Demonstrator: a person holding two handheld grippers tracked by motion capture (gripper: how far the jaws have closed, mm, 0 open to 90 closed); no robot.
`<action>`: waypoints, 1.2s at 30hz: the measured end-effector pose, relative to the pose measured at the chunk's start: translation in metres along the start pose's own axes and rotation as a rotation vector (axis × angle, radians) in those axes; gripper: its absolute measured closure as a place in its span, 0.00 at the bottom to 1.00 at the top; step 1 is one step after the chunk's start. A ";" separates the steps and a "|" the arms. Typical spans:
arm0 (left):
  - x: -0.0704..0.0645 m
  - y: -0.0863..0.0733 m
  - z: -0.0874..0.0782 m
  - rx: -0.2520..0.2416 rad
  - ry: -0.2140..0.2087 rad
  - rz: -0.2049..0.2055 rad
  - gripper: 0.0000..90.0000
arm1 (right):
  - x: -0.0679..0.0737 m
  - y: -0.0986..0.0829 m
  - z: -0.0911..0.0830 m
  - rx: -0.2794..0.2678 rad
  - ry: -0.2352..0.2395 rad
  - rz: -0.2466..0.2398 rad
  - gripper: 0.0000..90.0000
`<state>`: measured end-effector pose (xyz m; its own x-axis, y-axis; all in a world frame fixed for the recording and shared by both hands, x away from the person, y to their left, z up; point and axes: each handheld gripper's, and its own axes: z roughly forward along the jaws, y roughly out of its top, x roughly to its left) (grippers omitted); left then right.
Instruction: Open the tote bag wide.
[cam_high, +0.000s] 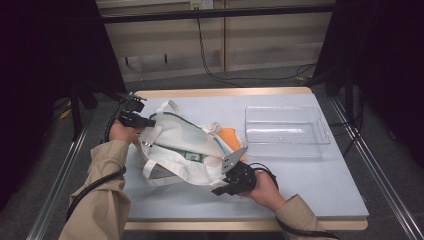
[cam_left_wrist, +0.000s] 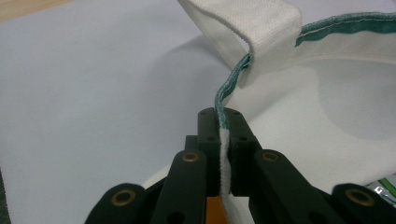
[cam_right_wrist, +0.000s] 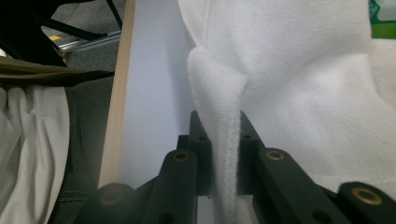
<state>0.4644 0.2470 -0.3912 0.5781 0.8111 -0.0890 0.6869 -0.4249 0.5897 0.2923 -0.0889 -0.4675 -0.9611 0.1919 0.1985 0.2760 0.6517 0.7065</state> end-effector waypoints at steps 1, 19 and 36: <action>0.000 0.000 -0.001 -0.004 -0.002 -0.001 0.95 | 0.000 0.001 0.000 -0.001 0.002 0.003 0.88; -0.006 -0.013 -0.035 -0.041 -0.072 0.037 0.71 | -0.002 0.013 -0.019 -0.033 0.005 0.055 0.51; -0.019 -0.019 -0.062 -0.089 -0.072 0.042 0.67 | -0.005 0.025 -0.036 -0.056 -0.068 0.113 0.28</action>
<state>0.4124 0.2648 -0.3508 0.6379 0.7610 -0.1178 0.6213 -0.4182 0.6626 0.3035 -0.0999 -0.4264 -0.9207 0.3125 0.2335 0.3798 0.5813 0.7196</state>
